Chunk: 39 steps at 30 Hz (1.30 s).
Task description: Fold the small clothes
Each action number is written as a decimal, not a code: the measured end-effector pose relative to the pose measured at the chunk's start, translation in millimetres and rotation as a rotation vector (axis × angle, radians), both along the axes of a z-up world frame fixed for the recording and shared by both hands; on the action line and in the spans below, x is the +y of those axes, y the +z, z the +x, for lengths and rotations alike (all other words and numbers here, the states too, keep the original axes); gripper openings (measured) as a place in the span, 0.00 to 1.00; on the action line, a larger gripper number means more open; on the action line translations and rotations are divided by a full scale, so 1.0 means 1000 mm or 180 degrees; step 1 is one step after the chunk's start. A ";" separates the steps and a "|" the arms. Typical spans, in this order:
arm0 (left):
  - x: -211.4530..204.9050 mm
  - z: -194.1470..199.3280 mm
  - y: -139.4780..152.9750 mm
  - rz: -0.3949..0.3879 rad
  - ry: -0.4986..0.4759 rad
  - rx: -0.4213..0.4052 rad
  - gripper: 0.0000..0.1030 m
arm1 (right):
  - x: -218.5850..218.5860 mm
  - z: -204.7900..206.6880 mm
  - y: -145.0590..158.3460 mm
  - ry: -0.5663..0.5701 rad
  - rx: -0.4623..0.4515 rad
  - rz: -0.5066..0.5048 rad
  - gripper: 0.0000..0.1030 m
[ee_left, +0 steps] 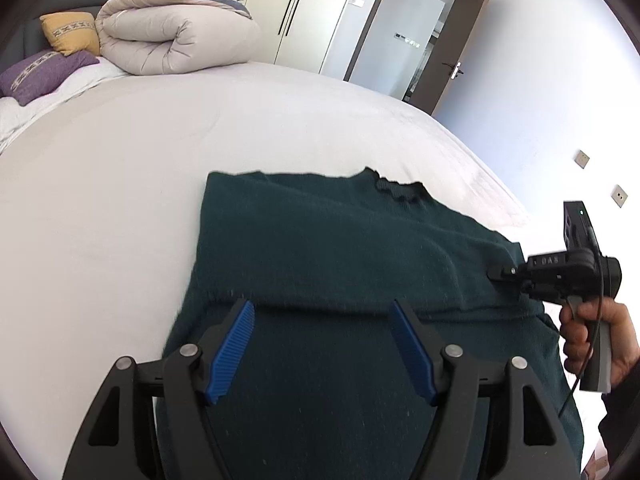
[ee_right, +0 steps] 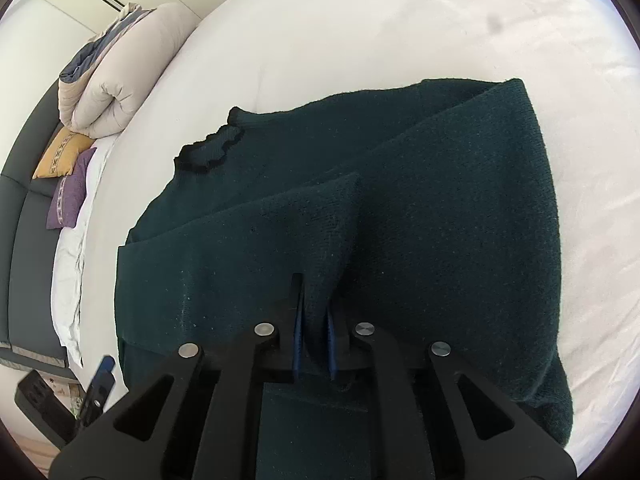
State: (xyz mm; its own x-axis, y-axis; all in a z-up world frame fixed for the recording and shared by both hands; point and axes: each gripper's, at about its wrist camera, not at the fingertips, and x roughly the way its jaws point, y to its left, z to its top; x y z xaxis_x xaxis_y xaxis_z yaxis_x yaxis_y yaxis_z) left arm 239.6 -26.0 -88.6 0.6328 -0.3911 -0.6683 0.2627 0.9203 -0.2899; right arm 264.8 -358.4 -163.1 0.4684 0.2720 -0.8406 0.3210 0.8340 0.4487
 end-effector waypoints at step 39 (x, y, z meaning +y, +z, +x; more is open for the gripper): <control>0.108 -0.075 -0.028 0.0099 0.0021 0.0712 0.87 | -0.042 -0.184 0.011 -0.0504 -0.0531 0.0048 0.12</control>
